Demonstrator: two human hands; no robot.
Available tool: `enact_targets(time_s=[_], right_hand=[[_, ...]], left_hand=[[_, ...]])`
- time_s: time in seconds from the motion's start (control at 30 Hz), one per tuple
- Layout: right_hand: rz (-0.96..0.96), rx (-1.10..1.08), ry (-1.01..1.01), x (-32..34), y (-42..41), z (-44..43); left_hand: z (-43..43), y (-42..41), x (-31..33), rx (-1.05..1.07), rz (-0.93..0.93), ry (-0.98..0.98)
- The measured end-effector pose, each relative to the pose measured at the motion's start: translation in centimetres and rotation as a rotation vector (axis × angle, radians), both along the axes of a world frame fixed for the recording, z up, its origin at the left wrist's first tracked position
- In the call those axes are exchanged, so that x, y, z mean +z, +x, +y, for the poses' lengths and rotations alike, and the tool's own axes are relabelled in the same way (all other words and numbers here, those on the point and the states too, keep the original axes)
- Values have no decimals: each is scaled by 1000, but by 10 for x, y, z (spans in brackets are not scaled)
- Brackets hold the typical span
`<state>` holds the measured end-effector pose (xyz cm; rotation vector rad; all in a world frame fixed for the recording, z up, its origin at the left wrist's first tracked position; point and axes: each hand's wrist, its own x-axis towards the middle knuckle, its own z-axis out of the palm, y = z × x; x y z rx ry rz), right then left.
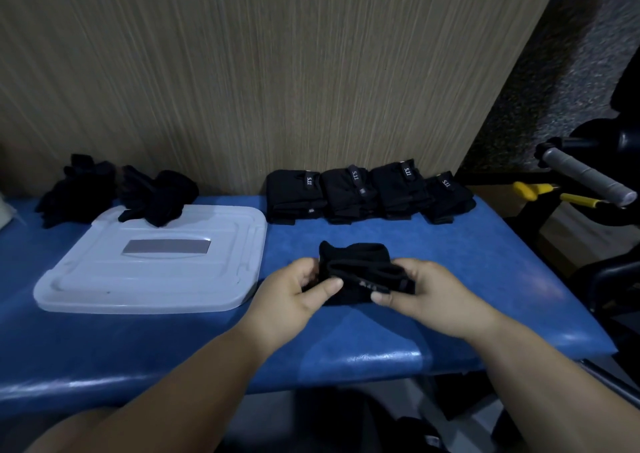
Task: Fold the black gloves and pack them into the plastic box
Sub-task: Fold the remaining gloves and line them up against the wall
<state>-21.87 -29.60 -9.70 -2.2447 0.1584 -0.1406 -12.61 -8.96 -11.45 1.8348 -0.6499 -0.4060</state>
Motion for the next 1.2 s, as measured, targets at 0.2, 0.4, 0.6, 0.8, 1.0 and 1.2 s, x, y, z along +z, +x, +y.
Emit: enact_targets(time_s=[0.2, 0.4, 0.6, 0.8, 1.0, 1.2], right_hand=[[81, -81, 78, -3, 3, 8], [106, -219, -100, -10, 11, 18], [110, -297, -338, -7, 9, 31], [95, -241, -283, -5, 8, 32], [149, -214, -141, -8, 12, 28], [172, -229, -78, -8, 14, 25]], left_hand=[[-5, -3, 3, 108, -74, 100], [-7, -3, 3, 193, -205, 215], [-5, -12, 7, 217, -356, 451], [1, -10, 18, 123, -445, 795], [1, -5, 20, 111, -158, 611], [0, -4, 19, 162, -4, 466]])
